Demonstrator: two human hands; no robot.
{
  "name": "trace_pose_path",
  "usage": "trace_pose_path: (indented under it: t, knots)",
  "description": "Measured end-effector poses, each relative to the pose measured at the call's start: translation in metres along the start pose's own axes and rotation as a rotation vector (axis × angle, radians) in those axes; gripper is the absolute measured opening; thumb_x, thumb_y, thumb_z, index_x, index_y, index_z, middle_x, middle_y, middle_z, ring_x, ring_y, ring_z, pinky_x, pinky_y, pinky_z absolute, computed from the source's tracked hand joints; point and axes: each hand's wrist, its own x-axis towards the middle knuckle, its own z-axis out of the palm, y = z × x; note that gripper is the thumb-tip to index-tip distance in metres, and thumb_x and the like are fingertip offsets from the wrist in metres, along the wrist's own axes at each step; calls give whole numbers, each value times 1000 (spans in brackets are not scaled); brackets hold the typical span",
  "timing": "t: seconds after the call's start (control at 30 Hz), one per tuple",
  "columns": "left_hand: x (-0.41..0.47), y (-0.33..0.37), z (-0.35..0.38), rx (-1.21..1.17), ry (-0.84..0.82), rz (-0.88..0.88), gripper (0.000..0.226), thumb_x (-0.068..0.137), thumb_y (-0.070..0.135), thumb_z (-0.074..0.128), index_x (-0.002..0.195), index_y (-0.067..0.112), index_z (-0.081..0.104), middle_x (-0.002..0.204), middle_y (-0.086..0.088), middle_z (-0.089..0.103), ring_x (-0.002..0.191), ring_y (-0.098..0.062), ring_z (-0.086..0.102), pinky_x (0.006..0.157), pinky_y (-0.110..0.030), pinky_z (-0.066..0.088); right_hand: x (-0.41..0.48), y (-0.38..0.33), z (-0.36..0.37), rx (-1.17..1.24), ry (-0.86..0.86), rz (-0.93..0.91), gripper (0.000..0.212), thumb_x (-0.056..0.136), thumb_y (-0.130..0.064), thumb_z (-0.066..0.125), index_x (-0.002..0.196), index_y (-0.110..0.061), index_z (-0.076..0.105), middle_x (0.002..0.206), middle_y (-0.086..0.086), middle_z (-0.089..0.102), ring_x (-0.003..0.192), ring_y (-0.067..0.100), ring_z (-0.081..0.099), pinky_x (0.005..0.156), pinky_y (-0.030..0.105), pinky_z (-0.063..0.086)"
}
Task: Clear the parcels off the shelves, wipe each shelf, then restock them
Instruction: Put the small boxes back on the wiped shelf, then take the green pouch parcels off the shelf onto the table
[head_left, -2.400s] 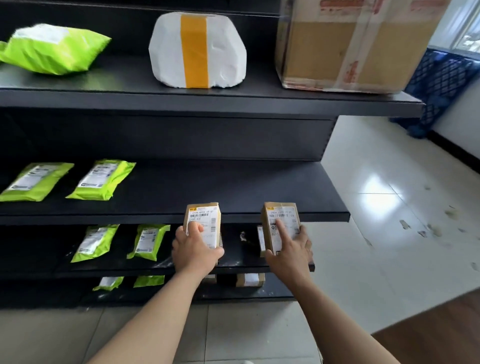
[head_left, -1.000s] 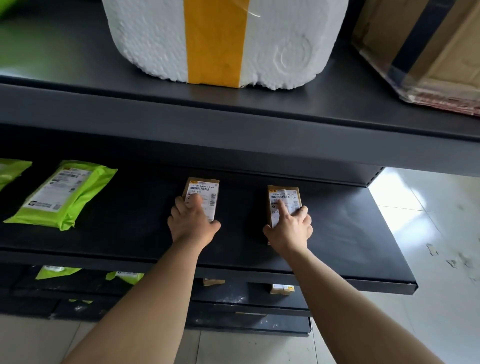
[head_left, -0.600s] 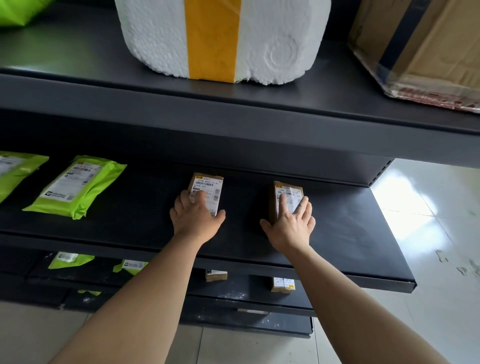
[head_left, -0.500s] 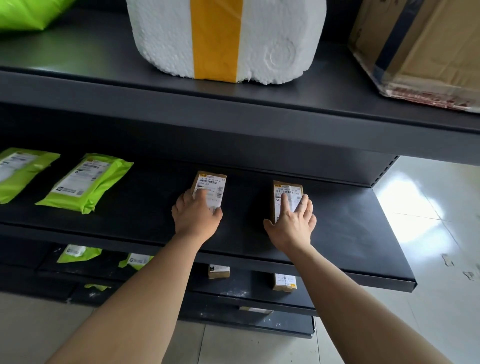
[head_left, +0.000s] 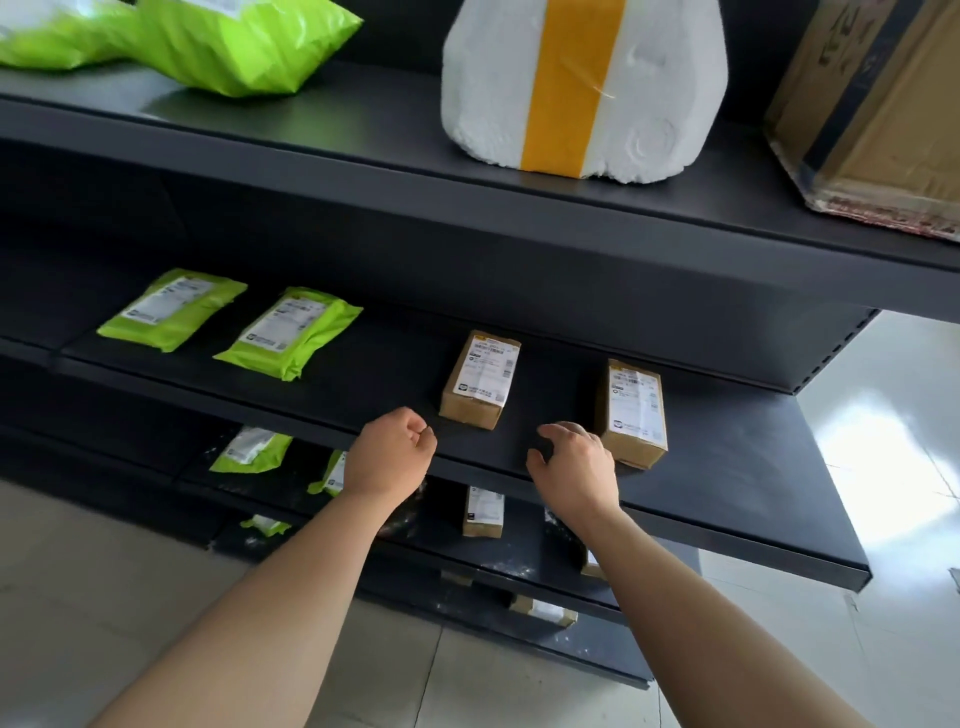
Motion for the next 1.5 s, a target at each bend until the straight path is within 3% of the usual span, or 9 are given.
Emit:
trace_pose_path:
  t: [0.37, 0.47, 0.73, 0.9, 1.03, 1.23, 1.37, 1.5]
  knots:
    - [-34, -123, -89, 100, -42, -127, 18, 93, 31, 49, 85, 21, 61, 76, 5, 64, 68, -15, 60, 60, -35, 54, -47, -116, 56, 57, -63, -47, 34, 95, -29, 50, 124, -20, 64, 123, 3, 61, 112, 25, 57, 95, 39, 47]
    - [-42, -165, -119, 102, -37, -168, 17, 92, 31, 49, 80, 25, 59, 72, 9, 61, 64, -10, 57, 57, -31, 50, -62, -157, 79, 78, -72, -41, 32, 94, -29, 51, 123, -21, 64, 123, 2, 63, 109, 25, 58, 95, 41, 48]
    - [-47, -251, -164, 107, -99, -243, 16, 91, 32, 48, 90, 23, 62, 86, 7, 65, 78, -15, 61, 65, -29, 49, -96, -231, 134, 114, -139, 3, 32, 92, -26, 51, 119, -18, 67, 112, 5, 68, 102, 26, 61, 88, 39, 51]
    - [-31, -290, -149, 64, -103, -278, 17, 91, 29, 50, 97, 20, 62, 95, 4, 65, 87, -17, 60, 72, -29, 48, -91, -243, 177, 63, -163, 23, 26, 92, -25, 50, 107, -15, 69, 107, 4, 68, 99, 25, 61, 87, 37, 51]
    - [-4, -317, -123, -30, -78, -336, 19, 90, 27, 54, 104, 18, 63, 100, 2, 67, 94, -19, 62, 82, -31, 50, -67, -243, 216, 49, -191, 13, 29, 94, -27, 51, 117, -20, 67, 115, 2, 67, 107, 25, 59, 92, 37, 49]
    - [54, -353, -77, -137, -44, -359, 25, 91, 24, 54, 113, 14, 62, 101, 2, 65, 97, -18, 61, 84, -29, 48, -9, -234, 282, 23, -249, 30, 40, 94, -29, 51, 133, -22, 56, 131, 2, 57, 120, 24, 50, 101, 37, 41]
    - [92, -387, -44, -163, -23, -363, 26, 91, 23, 55, 114, 13, 62, 103, -1, 67, 96, -19, 63, 82, -26, 47, 29, -226, 331, 8, -236, 25, 41, 94, -29, 52, 134, -25, 54, 132, 0, 56, 123, 24, 49, 105, 38, 39]
    - [119, -420, -15, -177, -18, -373, 27, 91, 24, 56, 115, 13, 61, 104, 0, 66, 100, -19, 62, 89, -33, 50, 57, -223, 376, -1, -206, 40, 41, 94, -29, 52, 135, -23, 54, 132, 2, 56, 123, 26, 49, 106, 42, 39]
